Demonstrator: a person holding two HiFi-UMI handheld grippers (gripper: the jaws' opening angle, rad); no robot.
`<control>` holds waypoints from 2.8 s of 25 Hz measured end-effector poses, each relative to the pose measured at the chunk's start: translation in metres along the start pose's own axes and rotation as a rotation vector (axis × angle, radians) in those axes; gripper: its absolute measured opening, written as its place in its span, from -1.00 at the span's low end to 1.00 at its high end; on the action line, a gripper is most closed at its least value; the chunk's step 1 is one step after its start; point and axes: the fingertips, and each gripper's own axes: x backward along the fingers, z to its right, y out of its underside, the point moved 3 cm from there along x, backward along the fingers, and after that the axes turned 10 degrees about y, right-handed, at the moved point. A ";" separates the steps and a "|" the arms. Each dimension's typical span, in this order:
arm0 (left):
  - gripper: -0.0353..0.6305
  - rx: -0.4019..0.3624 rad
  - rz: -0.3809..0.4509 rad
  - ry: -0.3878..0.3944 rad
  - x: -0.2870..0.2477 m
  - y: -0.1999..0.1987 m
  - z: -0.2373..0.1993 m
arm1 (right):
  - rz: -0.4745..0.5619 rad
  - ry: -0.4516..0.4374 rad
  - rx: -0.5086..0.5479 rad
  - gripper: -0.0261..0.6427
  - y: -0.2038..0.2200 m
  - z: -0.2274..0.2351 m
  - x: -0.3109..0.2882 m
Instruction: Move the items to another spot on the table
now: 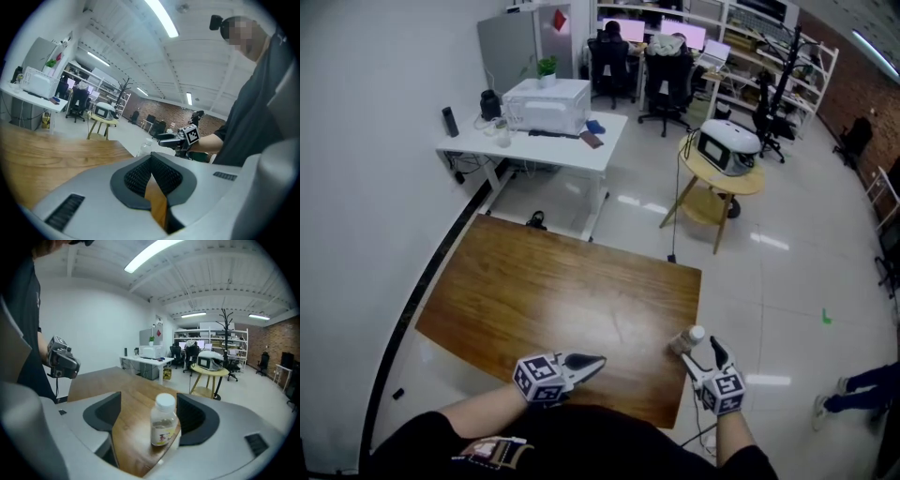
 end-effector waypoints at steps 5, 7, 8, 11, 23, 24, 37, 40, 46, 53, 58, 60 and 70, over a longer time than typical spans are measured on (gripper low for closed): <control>-0.92 -0.083 -0.034 0.032 0.092 -0.005 -0.024 | 0.058 0.005 0.011 0.17 -0.057 -0.099 0.013; -0.92 -0.101 -0.057 0.055 0.135 -0.002 -0.033 | 0.067 0.006 -0.029 0.14 -0.069 -0.149 0.000; -0.92 -0.106 -0.066 0.068 0.156 -0.002 -0.038 | 0.077 0.002 -0.053 0.08 -0.073 -0.174 -0.009; -0.92 -0.110 -0.077 0.077 0.208 -0.005 -0.053 | 0.096 -0.027 -0.108 -0.11 -0.088 -0.241 -0.035; -0.92 -0.073 0.038 -0.049 0.294 0.006 -0.009 | 0.105 -0.345 -0.087 -0.64 -0.104 -0.401 -0.033; -0.92 -0.067 0.044 -0.055 0.298 0.009 -0.003 | 0.101 -0.352 -0.092 -0.70 -0.104 -0.406 -0.029; -0.92 -0.031 0.097 0.006 0.441 0.014 -0.035 | 0.140 -0.359 -0.163 -0.97 -0.132 -0.551 -0.021; -0.92 -0.025 0.106 0.021 0.479 0.016 -0.046 | 0.133 -0.343 -0.199 -0.97 -0.143 -0.581 -0.030; -0.92 -0.037 0.133 0.033 0.496 0.009 -0.039 | 0.139 -0.376 -0.186 -0.97 -0.165 -0.606 -0.039; -0.92 -0.043 0.161 0.007 0.460 0.008 0.006 | 0.156 -0.438 -0.186 -0.97 -0.151 -0.576 -0.002; -0.92 -0.076 0.150 -0.032 0.449 0.012 0.014 | 0.170 -0.421 -0.198 -0.97 -0.138 -0.552 0.010; -0.92 -0.080 0.157 -0.035 0.446 0.008 0.017 | 0.179 -0.424 -0.199 -0.97 -0.132 -0.547 0.010; -0.92 -0.074 0.125 0.008 0.435 0.017 0.020 | 0.170 -0.441 -0.209 -0.97 -0.136 -0.553 0.017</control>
